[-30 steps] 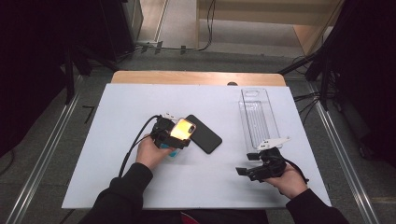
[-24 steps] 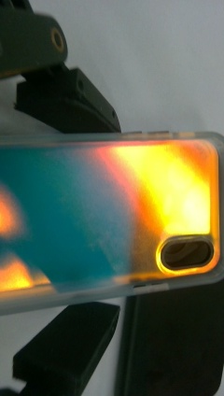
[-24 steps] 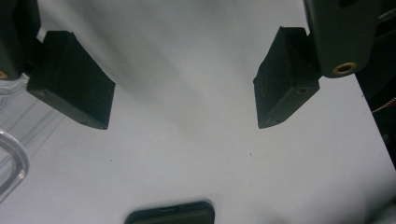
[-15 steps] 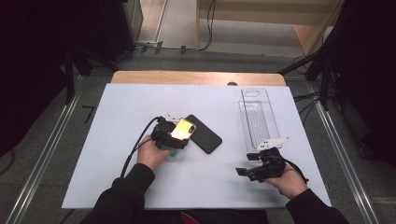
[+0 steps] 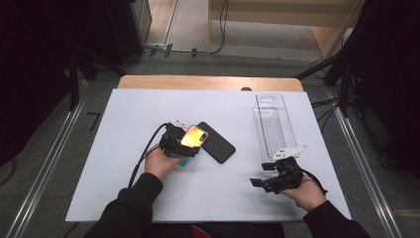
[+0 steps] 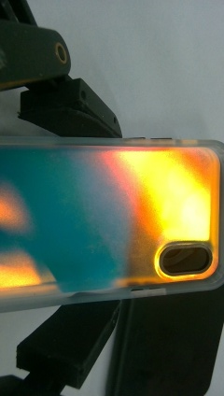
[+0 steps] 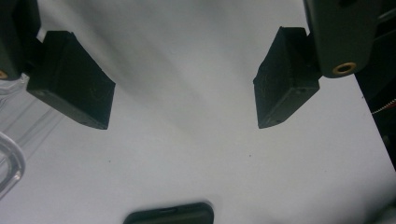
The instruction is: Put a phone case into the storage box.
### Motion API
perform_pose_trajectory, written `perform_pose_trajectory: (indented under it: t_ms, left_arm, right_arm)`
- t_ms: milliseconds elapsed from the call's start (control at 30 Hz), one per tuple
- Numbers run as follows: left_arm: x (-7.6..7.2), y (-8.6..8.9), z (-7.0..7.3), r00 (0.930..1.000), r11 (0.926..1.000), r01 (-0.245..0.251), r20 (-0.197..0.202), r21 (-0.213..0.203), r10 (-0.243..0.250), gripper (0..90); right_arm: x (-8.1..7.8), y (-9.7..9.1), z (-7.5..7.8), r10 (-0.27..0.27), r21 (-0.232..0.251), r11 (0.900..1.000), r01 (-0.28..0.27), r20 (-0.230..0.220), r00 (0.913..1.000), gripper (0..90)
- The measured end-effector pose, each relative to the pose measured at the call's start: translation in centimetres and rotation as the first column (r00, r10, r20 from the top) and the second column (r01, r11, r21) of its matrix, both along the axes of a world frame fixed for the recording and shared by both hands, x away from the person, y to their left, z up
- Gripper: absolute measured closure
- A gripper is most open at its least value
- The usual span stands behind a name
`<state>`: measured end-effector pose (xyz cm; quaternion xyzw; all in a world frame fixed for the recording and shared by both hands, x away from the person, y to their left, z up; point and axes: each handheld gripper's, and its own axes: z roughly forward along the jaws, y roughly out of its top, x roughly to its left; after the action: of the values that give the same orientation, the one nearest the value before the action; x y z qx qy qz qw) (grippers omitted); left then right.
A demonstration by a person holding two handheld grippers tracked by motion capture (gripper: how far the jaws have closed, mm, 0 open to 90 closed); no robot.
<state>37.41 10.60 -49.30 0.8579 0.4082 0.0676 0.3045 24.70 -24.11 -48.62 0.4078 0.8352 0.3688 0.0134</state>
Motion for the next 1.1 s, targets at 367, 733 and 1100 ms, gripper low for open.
perform_pose_trajectory:
  t_ms: [367,733,1100]
  left_arm:
    - [-0.2,0.3,2.4,0.9994,0.9977,0.032,-0.008,-0.059,-0.033,16.3]
    - [-1.7,0.7,4.3,0.9977,0.9903,0.065,-0.009,-0.122,-0.067,16.3]
    - [-3.8,0.8,5.1,0.9954,0.9814,0.082,-0.035,-0.173,-0.089,16.2]
  right_arm:
    - [0.0,-0.1,0.0,-0.001,0.004,1.0,0.001,0.001,1.0,18.5]
    - [-0.1,0.2,0.4,-0.02,0.045,0.9988,0.02,0.0,0.9998,18.1]
    - [-0.3,1.0,1.0,-0.034,0.078,0.9964,0.033,0.015,0.9993,18.2]
